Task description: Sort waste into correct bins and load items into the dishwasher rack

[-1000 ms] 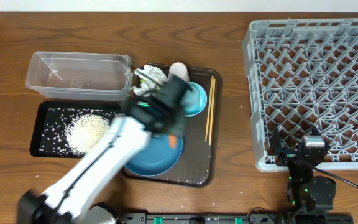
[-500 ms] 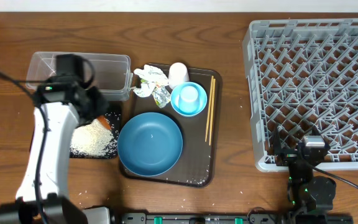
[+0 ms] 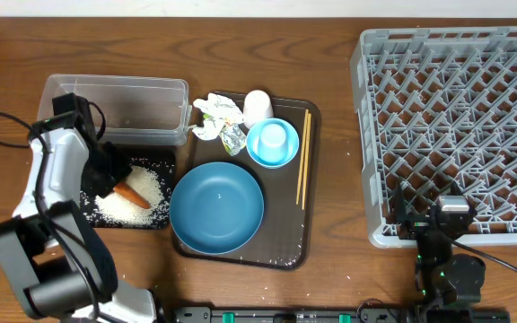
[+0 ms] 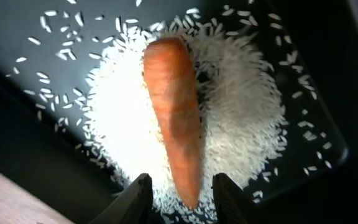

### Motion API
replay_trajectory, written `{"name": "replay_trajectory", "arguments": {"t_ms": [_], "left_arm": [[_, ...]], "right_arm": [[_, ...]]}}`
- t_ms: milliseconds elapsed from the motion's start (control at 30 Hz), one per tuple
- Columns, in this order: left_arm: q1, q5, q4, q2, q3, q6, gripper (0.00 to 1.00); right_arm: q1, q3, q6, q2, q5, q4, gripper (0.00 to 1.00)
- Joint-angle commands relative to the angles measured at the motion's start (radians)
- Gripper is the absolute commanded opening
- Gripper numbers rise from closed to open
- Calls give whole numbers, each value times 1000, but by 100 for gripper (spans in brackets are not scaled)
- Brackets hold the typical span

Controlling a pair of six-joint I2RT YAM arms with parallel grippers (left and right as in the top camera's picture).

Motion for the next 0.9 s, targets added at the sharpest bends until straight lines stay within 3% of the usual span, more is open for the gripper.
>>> {"name": "replay_trajectory", "arguments": {"t_ms": [0, 167, 333, 567, 733, 767, 867], "left_arm": [[10, -8, 10, 13, -6, -12, 35], [10, 9, 8, 9, -6, -12, 35], [9, 142, -5, -40, -6, 11, 35], [-56, 336, -26, -266, -6, 45, 37], [-249, 325, -17, -433, -6, 45, 52], [-304, 314, -7, -455, -6, 46, 66], [-471, 243, 30, -478, -6, 45, 82]], "right_arm": [[-2, -2, -8, -5, 0, -4, 99], [-3, -2, -8, -5, 0, -4, 99], [-2, -2, -8, -5, 0, -4, 99], [-3, -2, -8, -5, 0, -4, 99], [-2, -2, -8, -5, 0, -4, 99], [-2, -2, -8, -5, 0, -4, 99], [-2, -2, -8, -5, 0, -4, 99]]}}
